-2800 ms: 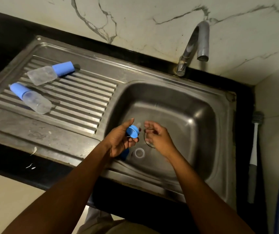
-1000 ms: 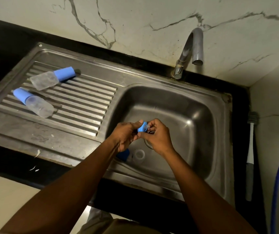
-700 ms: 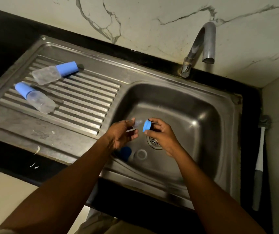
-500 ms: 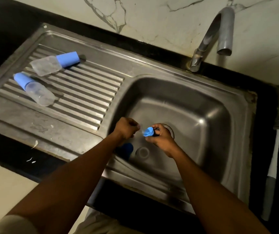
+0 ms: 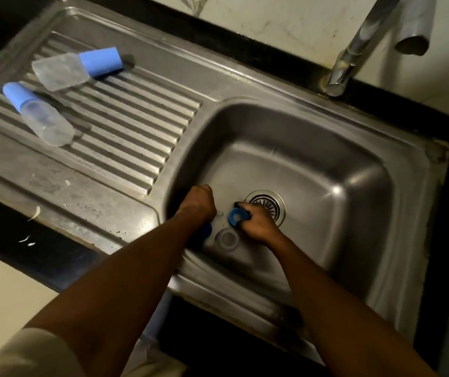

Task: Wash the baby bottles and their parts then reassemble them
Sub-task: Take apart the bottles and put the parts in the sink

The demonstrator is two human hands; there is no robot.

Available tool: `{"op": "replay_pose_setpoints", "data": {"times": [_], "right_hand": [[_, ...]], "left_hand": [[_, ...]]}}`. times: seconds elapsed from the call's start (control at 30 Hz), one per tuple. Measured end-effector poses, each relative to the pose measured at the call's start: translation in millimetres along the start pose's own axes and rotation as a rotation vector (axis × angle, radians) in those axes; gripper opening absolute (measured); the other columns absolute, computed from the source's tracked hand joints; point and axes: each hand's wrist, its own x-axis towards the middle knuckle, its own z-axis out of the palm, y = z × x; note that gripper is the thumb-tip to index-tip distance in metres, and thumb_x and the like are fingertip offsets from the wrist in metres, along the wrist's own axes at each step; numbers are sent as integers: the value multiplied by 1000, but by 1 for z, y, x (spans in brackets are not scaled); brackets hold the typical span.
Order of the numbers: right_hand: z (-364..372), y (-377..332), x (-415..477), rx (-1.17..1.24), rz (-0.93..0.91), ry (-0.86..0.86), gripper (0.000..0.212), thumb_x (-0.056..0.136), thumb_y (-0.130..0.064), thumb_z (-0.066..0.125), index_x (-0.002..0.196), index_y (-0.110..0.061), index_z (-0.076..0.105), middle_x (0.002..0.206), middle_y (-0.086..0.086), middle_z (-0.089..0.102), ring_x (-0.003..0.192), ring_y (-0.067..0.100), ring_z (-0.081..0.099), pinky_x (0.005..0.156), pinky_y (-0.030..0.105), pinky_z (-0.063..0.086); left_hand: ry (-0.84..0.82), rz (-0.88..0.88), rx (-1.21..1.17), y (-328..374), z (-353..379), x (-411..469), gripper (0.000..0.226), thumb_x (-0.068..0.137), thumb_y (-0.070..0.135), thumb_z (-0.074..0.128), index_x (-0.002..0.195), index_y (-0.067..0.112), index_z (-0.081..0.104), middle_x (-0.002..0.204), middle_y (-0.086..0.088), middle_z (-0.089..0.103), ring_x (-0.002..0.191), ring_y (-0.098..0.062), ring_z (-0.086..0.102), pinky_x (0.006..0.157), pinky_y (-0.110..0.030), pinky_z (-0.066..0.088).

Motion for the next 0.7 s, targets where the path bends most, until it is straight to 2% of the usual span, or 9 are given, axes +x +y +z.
{"op": "replay_pose_setpoints", "data": {"times": [0.1, 0.2, 0.3, 0.37, 0.47, 0.57, 0.63, 0.7], "right_hand": [[3, -1, 1, -27, 2, 30, 58, 87, -10, 71, 143, -11, 53, 144, 10, 54, 131, 26, 52, 110, 31, 39], [10, -4, 3, -47, -9, 16, 55, 88, -5, 67, 141, -11, 55, 141, 11, 58, 130, 26, 54, 110, 30, 38], [14, -5, 4, -29, 4, 24, 47, 91, -9, 64, 138, -15, 58, 136, 9, 62, 125, 24, 58, 106, 27, 41], [13, -6, 3, -36, 11, 60, 42, 92, -9, 62, 134, -16, 62, 131, 9, 64, 121, 25, 61, 106, 34, 46], [5, -11, -3, -64, 22, 120, 41, 91, -2, 56, 130, -12, 65, 128, 12, 66, 117, 26, 62, 105, 36, 47], [-6, -22, -11, -103, 22, 155, 43, 91, 3, 52, 130, -12, 65, 124, 9, 67, 116, 25, 61, 104, 30, 46], [-15, -34, -17, -137, 4, 204, 42, 93, 0, 51, 129, -15, 66, 122, 4, 68, 114, 22, 62, 96, 23, 45], [-24, -54, -21, -166, -31, 257, 40, 94, -3, 51, 128, -18, 67, 119, 1, 69, 110, 20, 64, 92, 24, 48]], "left_hand": [[9, -2, 30, 0, -1, -2, 37, 100, 22, 59, 131, 4, 51, 137, -17, 52, 124, -28, 55, 101, -32, 45], [4, 23, 71, 2, -3, -6, 40, 100, 26, 59, 132, 4, 52, 137, -17, 53, 125, -28, 54, 102, -32, 44], [7, 51, 127, 4, -4, -11, 37, 101, 23, 57, 132, 4, 53, 135, -17, 56, 124, -29, 56, 100, -32, 46], [4, 64, 159, 5, -6, -15, 35, 100, 22, 58, 129, 4, 55, 132, -17, 58, 119, -29, 60, 98, -34, 49], [2, 95, 178, 7, -14, -21, 34, 98, 21, 61, 127, 6, 56, 130, -16, 59, 116, -30, 61, 97, -36, 51], [35, 144, 187, 7, -28, -29, 32, 96, 24, 64, 122, 7, 59, 126, -15, 60, 113, -31, 62, 94, -38, 52], [64, 210, 195, 6, -42, -35, 25, 94, 20, 63, 116, 7, 63, 121, -16, 63, 109, -33, 64, 89, -38, 51], [109, 303, 182, 5, -58, -41, 17, 92, 13, 58, 106, 9, 66, 114, -16, 66, 102, -33, 65, 84, -38, 52]]}}
